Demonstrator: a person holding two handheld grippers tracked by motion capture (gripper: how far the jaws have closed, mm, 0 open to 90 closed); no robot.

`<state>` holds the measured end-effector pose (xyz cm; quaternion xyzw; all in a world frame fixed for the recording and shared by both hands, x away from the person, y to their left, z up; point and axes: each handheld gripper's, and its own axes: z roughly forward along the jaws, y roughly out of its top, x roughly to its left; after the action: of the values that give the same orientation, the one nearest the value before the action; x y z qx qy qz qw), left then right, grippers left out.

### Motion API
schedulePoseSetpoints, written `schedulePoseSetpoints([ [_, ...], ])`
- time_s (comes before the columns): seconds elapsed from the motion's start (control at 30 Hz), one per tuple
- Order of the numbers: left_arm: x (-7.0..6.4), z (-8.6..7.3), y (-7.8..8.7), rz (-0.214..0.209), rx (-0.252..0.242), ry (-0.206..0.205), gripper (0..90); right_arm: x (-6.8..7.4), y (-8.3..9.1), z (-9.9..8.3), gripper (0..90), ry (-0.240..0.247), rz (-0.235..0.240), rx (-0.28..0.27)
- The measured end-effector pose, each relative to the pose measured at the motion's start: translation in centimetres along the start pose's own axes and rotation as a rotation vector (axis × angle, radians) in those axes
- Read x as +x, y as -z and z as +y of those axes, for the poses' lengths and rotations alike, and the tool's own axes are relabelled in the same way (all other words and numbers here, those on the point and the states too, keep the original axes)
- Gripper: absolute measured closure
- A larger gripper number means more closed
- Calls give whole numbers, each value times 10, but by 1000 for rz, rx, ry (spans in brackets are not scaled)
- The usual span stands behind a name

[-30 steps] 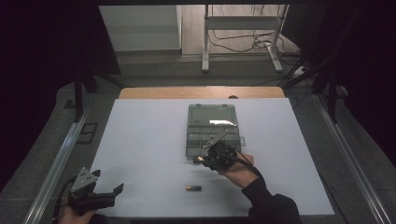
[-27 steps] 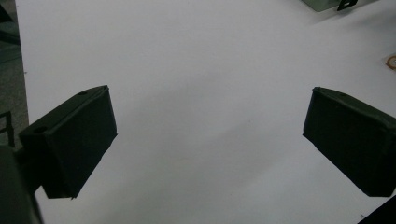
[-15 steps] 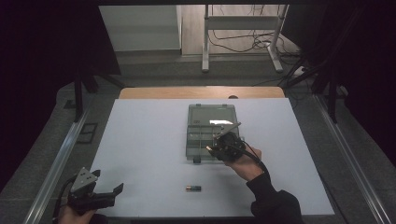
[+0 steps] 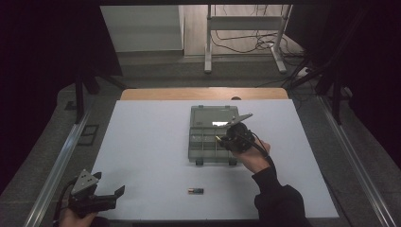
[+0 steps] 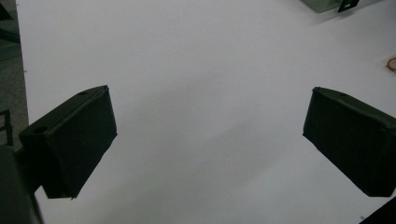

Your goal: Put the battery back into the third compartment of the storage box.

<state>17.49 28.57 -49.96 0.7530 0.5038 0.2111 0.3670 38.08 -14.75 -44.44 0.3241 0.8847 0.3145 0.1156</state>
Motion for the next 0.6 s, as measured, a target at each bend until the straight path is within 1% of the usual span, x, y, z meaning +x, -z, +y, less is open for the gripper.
schedulePoseSetpoints([
  [0.1,0,0,0,0,0,0,32,-5,-2,3,768,-18,-20,8],
  [0.17,0,0,0,-1,0,0,32,-9,-4,4,768,-44,-29,12],
  [0.27,0,0,0,-1,0,0,32,-15,-8,7,768,-56,-40,14],
  [0.37,0,0,0,-1,0,1,32,-19,-12,10,768,-58,-54,21],
  [0.6,1,0,0,-3,0,2,33,-26,-26,16,767,-68,-89,54],
])
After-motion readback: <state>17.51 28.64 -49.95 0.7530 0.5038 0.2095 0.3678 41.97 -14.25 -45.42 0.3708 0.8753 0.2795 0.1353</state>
